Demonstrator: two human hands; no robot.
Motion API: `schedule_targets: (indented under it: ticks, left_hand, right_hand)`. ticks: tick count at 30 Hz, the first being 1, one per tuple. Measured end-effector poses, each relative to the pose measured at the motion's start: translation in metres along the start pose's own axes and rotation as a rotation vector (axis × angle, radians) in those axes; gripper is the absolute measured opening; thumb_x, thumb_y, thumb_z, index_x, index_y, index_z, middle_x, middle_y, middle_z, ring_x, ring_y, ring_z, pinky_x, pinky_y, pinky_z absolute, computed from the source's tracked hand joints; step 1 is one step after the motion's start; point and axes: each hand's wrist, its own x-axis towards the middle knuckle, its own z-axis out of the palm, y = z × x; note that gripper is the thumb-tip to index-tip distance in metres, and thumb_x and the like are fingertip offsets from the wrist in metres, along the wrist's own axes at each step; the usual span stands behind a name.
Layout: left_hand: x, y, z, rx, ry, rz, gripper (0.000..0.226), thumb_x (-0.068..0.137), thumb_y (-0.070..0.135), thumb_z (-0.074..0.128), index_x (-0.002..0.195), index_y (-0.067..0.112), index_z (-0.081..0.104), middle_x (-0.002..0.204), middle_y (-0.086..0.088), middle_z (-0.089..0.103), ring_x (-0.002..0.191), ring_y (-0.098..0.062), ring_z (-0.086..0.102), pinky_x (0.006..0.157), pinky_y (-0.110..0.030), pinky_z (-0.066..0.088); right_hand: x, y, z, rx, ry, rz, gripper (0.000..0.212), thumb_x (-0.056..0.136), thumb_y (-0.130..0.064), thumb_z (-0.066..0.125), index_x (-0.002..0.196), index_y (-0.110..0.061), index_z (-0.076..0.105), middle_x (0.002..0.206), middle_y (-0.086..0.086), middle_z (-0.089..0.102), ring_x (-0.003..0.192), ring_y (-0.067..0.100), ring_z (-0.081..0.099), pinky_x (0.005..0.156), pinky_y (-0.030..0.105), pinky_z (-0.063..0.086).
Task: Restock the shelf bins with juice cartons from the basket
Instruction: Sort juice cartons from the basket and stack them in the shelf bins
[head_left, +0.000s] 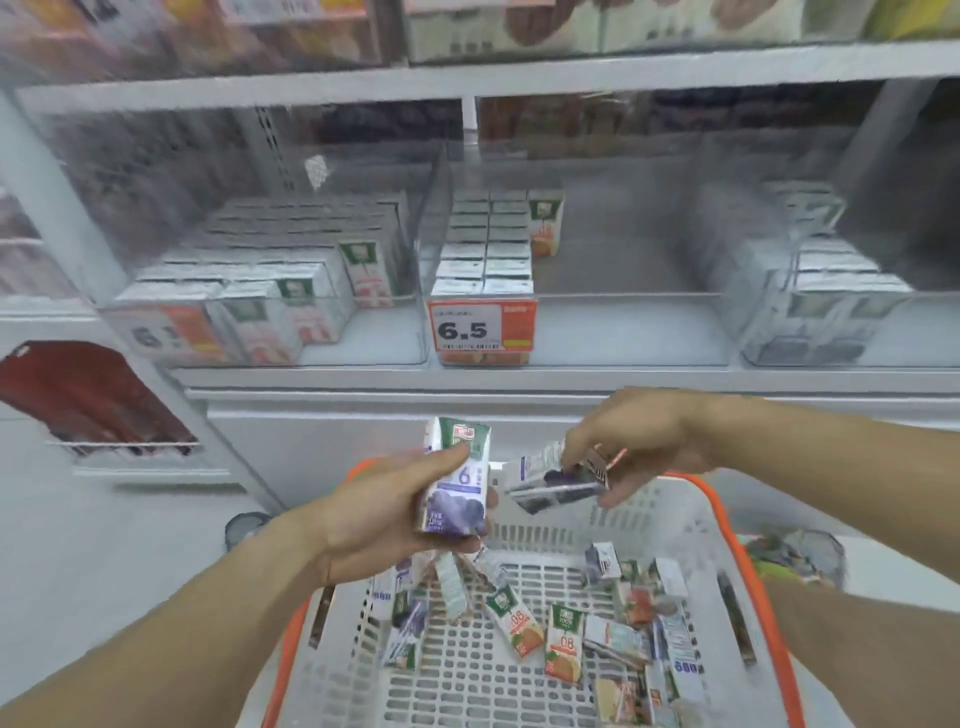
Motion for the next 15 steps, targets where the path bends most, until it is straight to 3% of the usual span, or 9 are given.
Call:
schedule_targets:
  ticks: [4,7,10,12,15]
  left_hand:
    - [-0.009,0.040,0.007,0.140,0.003,0.074,0.052,0.083,0.037,0.061,0.118,-0.001,0.061,0.110,-0.026,0.070,0.079,-0.029,0.067,0.077,-0.040,0.058]
    - [-0.004,0.054,0.008,0.114,0.033,0.119,0.055,0.082,0.040,0.061,0.119,-0.001,0.059,0.106,-0.028,0.070,0.080,-0.034,0.067,0.073,-0.040,0.060]
    - [0.014,0.051,0.014,-0.003,0.128,0.157,0.053,0.088,0.040,0.058,0.118,-0.004,0.058,0.093,-0.028,0.070,0.074,-0.036,0.067,0.066,-0.039,0.060]
    - [0.028,0.047,0.023,0.063,0.208,0.198,0.046,0.095,0.035,0.055,0.118,-0.005,0.057,0.089,-0.028,0.070,0.073,-0.034,0.068,0.067,-0.040,0.061]
    - [0.042,0.042,0.039,0.129,0.186,0.236,0.037,0.097,0.034,0.055,0.116,0.002,0.059,0.094,-0.028,0.071,0.077,-0.032,0.070,0.073,-0.041,0.061]
  right_hand:
    - [-0.013,0.003,-0.003,0.317,-0.058,-0.012,0.017,0.088,-0.015,0.068,0.099,-0.003,0.067,0.090,0.017,0.066,0.071,0.025,0.067,0.072,0.036,0.061]
    - [-0.015,0.010,-0.003,0.568,-0.072,-0.005,0.019,0.086,-0.013,0.067,0.099,-0.001,0.060,0.099,0.020,0.060,0.074,0.033,0.067,0.065,0.037,0.060]
    - [-0.020,0.009,-0.005,0.723,-0.091,0.009,0.023,0.083,-0.009,0.065,0.101,0.002,0.057,0.099,0.026,0.062,0.084,0.040,0.064,0.067,0.040,0.061]
    - [-0.025,0.007,-0.007,0.832,-0.132,0.010,0.031,0.078,-0.007,0.068,0.105,0.004,0.056,0.101,0.029,0.063,0.088,0.040,0.062,0.073,0.043,0.060]
    - [-0.035,0.003,-0.008,0.857,-0.234,-0.067,0.039,0.061,-0.008,0.077,0.098,0.001,0.066,0.104,0.025,0.060,0.085,0.036,0.060,0.080,0.047,0.058]
